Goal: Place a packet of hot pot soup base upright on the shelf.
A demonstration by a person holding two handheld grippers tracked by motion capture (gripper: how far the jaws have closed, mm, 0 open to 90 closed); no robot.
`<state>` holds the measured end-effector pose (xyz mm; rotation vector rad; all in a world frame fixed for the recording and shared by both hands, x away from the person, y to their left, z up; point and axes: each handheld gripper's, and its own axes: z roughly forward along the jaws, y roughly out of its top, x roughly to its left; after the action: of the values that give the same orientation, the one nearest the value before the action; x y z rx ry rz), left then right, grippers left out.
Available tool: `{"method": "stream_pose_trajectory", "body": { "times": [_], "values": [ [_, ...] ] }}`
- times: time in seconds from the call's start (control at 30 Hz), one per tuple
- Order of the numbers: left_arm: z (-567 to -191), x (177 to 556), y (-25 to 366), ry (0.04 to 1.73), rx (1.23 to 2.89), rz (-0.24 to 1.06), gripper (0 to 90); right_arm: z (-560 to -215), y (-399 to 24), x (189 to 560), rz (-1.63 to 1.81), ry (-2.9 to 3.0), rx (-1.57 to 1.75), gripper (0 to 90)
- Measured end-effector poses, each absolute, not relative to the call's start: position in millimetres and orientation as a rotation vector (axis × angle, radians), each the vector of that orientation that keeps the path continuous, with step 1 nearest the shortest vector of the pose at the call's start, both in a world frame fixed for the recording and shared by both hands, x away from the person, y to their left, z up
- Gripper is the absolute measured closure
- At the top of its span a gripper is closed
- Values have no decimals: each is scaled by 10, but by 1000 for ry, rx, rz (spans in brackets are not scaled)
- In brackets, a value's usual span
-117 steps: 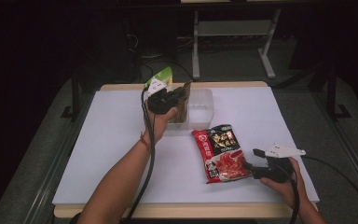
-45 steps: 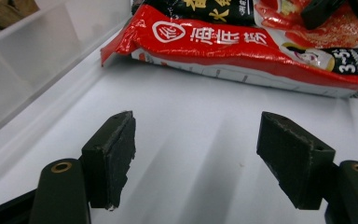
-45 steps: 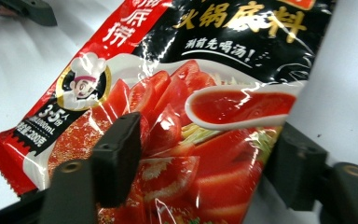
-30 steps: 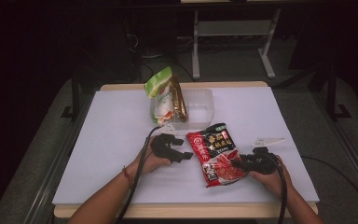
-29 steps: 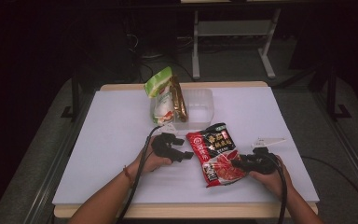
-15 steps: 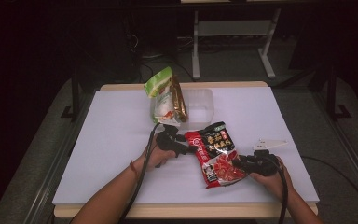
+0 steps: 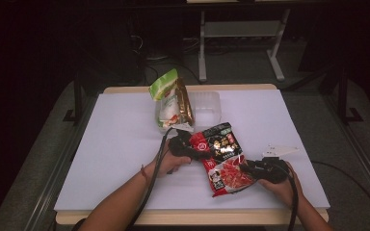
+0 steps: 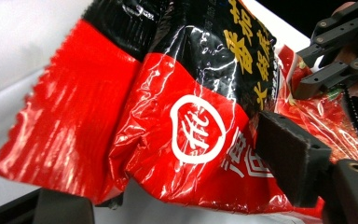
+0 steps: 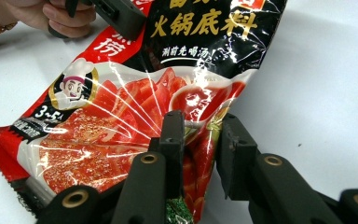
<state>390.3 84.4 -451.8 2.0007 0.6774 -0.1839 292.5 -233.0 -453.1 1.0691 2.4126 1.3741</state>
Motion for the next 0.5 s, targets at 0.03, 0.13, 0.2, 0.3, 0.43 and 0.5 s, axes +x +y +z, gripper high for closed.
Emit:
{"method": "stream_pose_trajectory", "body": {
  "times": [0.03, 0.13, 0.2, 0.3, 0.43, 0.5],
  "values": [
    [-4489, 3890, 855, 668, 1995, -174, 352, -4515, -2339, 2910, 1386, 2402, 1052, 752],
    [-4379, 3846, 916, 626, 1942, -152, 436, -4471, -2357, 2878, 1400, 2384, 1020, 779],
    [-4312, 3808, 953, 587, 1926, -127, 490, -4447, -2355, 2859, 1404, 2373, 1003, 788],
    [-4216, 3747, 1009, 545, 1870, -104, 579, -4409, -2361, 2849, 1413, 2365, 987, 809],
    [-4107, 3674, 1032, 508, 1821, -73, 660, -4369, -2368, 2828, 1426, 2351, 975, 825],
    [-4065, 3652, 1041, 497, 1806, -68, 689, -4360, -2367, 2827, 1431, 2345, 968, 835]
  ]
}}
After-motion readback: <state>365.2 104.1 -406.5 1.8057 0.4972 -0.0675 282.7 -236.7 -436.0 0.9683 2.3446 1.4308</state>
